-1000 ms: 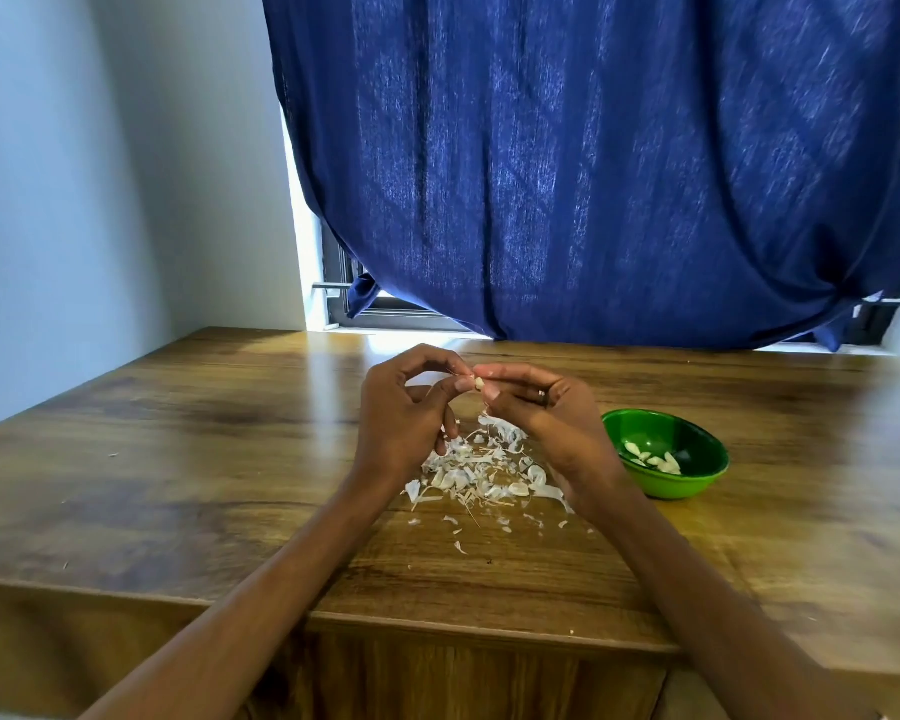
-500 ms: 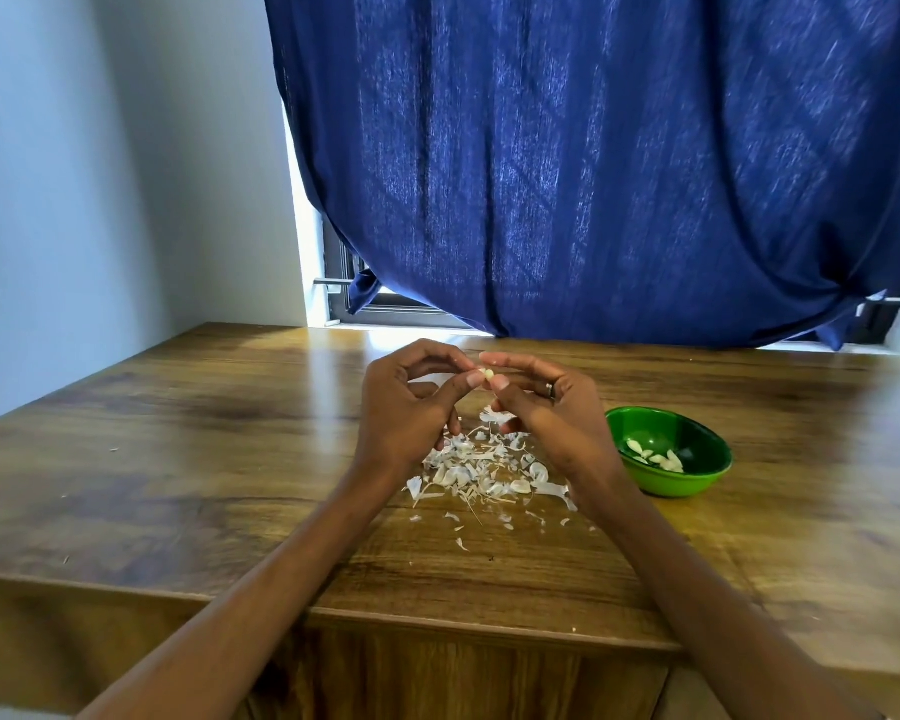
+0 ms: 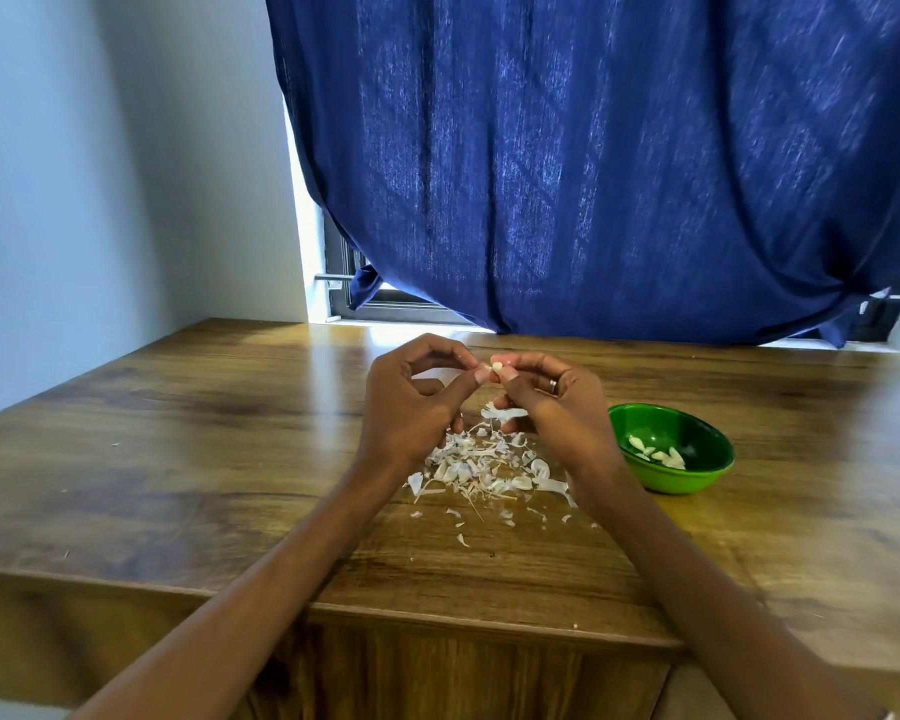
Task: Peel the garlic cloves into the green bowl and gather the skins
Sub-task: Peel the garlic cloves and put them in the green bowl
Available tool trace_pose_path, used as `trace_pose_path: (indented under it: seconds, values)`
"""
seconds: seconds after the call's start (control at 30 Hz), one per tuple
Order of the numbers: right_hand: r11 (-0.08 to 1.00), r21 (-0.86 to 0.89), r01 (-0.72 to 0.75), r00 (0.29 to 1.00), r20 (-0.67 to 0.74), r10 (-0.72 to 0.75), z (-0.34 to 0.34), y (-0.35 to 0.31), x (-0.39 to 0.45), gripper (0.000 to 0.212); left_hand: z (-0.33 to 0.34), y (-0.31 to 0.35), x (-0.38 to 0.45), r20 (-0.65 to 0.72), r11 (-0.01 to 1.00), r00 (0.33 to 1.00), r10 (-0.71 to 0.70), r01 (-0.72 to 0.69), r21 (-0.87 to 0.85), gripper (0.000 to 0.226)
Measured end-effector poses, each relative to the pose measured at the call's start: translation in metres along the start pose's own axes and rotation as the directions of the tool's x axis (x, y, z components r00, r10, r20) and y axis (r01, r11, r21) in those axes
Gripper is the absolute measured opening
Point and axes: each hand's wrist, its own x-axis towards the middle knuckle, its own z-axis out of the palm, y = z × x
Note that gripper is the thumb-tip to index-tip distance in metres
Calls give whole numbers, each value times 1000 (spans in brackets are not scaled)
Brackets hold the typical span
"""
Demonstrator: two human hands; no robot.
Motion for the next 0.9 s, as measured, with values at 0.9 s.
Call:
trace_pose_path:
  seconds: [0.9]
  values:
    - [988,80,-136,987,99,127,-4,-5,-2,15,-1,-13,1,43,907,942,334,-333,258,15]
